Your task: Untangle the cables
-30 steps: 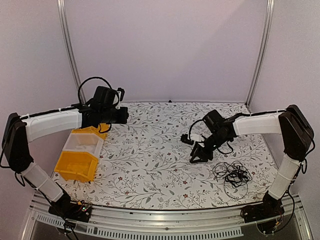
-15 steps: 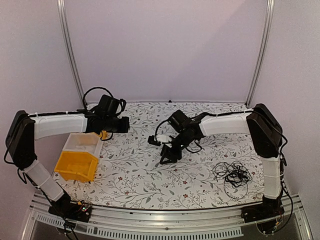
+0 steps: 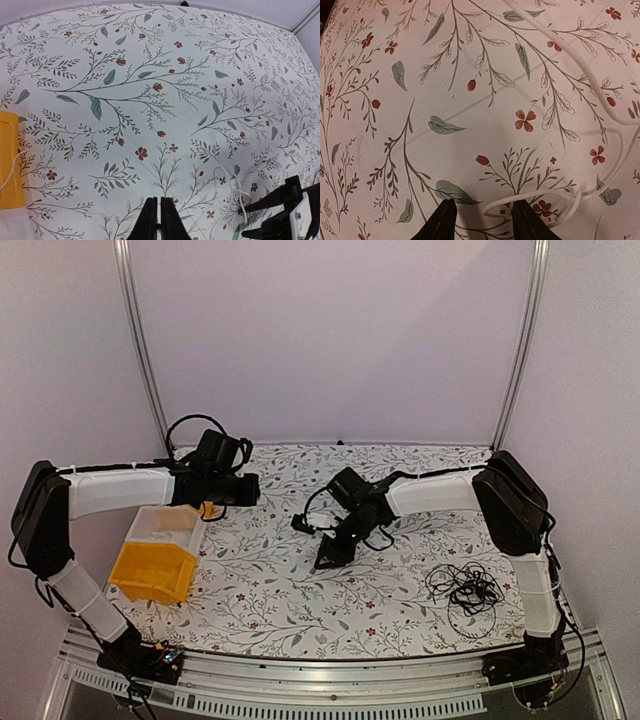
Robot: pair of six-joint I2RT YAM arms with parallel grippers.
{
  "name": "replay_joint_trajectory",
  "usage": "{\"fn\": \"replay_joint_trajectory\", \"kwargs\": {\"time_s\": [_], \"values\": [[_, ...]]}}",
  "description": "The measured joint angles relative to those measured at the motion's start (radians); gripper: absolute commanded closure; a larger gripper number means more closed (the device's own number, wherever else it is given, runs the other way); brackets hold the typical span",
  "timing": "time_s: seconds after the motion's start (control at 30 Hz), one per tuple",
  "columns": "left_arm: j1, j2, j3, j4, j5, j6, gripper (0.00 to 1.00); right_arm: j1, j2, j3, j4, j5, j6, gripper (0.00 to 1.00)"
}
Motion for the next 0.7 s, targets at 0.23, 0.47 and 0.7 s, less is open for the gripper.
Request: {"fn": "replay_joint_trajectory", "kwargs": {"time_s": [0.23,0.47,0.7], "values": [[0.0,0.0,0.0,0.0,0.003,0.0,1.0,0.0,-0.061,-0.084,0.04,0.053,0.009,0.67],[0.0,0.0,0.0,0.0,0.004,0.0,1.0,0.0,-0.069,-0.09,0.069,0.079,0.016,0.7],[0.0,0.0,-0.001,0.0,0.004,0.0,1.0,0.0,-0.089,-0.105,0.087,0.113,0.02,0.71]]}}
